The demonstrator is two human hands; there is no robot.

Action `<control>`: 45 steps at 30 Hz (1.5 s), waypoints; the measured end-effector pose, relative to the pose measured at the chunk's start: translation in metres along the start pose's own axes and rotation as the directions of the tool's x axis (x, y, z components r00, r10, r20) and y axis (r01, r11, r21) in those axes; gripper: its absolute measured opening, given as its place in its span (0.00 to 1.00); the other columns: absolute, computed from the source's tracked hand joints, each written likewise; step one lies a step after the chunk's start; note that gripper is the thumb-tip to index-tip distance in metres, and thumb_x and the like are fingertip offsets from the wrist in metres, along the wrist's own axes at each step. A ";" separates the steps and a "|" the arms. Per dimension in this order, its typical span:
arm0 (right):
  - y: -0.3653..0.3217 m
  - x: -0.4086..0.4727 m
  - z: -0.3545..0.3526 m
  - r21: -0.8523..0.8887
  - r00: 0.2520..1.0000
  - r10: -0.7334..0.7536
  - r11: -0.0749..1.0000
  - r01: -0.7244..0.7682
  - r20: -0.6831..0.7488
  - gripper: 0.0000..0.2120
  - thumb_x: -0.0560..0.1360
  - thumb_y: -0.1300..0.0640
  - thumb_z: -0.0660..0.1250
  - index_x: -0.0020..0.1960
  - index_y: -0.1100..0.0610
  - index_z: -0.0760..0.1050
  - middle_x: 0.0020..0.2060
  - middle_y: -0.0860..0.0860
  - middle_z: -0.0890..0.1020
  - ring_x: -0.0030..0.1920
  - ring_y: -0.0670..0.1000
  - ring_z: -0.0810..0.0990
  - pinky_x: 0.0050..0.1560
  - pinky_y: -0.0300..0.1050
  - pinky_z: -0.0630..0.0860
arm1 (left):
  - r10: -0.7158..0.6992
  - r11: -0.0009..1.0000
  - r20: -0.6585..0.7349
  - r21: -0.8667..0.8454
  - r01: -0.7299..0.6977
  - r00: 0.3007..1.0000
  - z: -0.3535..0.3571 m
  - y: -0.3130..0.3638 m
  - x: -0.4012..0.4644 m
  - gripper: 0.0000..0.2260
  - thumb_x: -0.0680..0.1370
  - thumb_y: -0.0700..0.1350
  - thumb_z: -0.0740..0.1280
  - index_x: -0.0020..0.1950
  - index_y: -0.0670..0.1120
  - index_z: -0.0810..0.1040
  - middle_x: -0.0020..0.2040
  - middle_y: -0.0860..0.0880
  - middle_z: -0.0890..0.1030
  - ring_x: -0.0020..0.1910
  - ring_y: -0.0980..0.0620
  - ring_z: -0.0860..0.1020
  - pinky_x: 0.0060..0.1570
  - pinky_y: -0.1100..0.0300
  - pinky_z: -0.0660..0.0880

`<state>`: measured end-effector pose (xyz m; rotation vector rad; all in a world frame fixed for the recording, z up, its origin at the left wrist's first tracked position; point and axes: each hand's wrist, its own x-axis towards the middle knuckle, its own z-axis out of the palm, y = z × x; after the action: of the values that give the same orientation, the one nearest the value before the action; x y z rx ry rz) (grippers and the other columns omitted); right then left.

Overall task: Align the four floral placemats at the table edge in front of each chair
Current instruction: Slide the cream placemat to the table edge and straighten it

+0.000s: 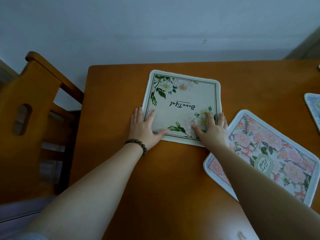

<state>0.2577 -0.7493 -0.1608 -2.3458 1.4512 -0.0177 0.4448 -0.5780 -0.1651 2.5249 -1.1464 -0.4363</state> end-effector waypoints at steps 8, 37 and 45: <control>-0.001 -0.021 0.002 -0.016 0.999 -0.044 0.999 0.044 0.014 0.43 0.69 0.25 0.53 0.77 0.45 0.50 0.78 0.53 0.44 0.76 0.55 0.42 0.72 0.58 0.55 | -0.031 0.995 -0.048 -0.099 0.026 0.998 -0.005 -0.013 -0.023 0.38 0.71 0.70 0.62 0.76 0.57 0.57 0.78 0.45 0.50 0.76 0.46 0.47 0.73 0.47 0.49; -0.114 -0.098 0.036 -0.165 0.924 -0.358 0.911 0.378 0.137 0.43 0.71 0.25 0.46 0.77 0.45 0.37 0.75 0.60 0.36 0.75 0.59 0.33 0.71 0.59 0.34 | -0.187 0.982 0.018 0.016 0.187 0.982 -0.043 -0.109 -0.114 0.41 0.73 0.69 0.57 0.78 0.51 0.46 0.78 0.45 0.42 0.76 0.50 0.38 0.71 0.54 0.36; -0.116 -0.163 0.055 -0.072 0.971 -0.126 0.987 0.143 0.202 0.45 0.71 0.26 0.44 0.77 0.51 0.37 0.73 0.67 0.36 0.74 0.64 0.33 0.73 0.56 0.36 | -0.140 0.987 0.023 0.080 0.138 0.990 -0.029 -0.077 -0.156 0.34 0.77 0.60 0.56 0.78 0.49 0.50 0.78 0.41 0.46 0.76 0.48 0.41 0.72 0.55 0.38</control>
<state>0.2928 -0.5452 -0.1434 -2.4323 1.2198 0.2385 0.4094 -0.4058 -0.1498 2.6862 -1.0198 -0.4719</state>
